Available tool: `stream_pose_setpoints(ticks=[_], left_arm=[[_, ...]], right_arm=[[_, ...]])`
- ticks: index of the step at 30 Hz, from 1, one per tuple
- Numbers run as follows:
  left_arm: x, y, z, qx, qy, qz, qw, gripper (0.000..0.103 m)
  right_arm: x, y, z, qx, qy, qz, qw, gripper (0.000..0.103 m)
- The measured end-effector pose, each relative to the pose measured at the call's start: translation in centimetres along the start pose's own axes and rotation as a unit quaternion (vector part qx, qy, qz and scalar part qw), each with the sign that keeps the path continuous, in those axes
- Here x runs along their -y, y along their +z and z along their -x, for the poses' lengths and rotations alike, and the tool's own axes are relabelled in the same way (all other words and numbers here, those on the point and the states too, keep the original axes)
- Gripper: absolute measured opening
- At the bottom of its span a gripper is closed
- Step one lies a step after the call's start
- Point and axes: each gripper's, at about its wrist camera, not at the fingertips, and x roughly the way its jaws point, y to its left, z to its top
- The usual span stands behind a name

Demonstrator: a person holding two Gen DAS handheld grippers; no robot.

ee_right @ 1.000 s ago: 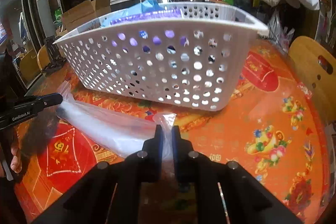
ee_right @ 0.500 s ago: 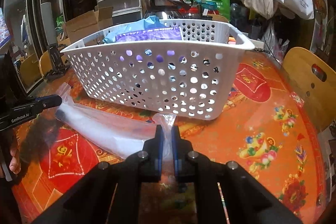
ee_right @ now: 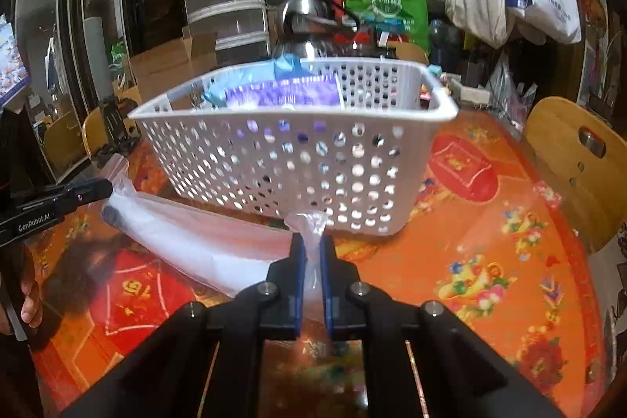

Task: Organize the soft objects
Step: 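Lift the clear plastic bag into the basket and open both tools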

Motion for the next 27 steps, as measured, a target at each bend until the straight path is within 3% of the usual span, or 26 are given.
stream_pose_setpoints(ticks=[6,14,18,27], left_arm=[[1.0,2.0,3.9,0.025,-0.008,-0.004,0.9997,0.006],[2.6,7.3,6.9,0.053,-0.015,-0.018,0.9983,0.006],[2.6,10.6,6.4,0.058,-0.019,-0.007,0.9981,0.006],[1.9,17.8,0.8,0.030,-0.011,0.004,0.9995,0.006]], right_arm=[[-0.6,1.9,3.3,0.025,-0.004,0.013,1.000,0.006],[-0.2,6.7,6.9,0.051,-0.010,0.023,0.998,0.006],[0.2,9.5,7.2,0.054,-0.014,0.021,0.998,0.006],[1.9,15.8,4.1,0.049,-0.044,0.022,0.998,0.006]])
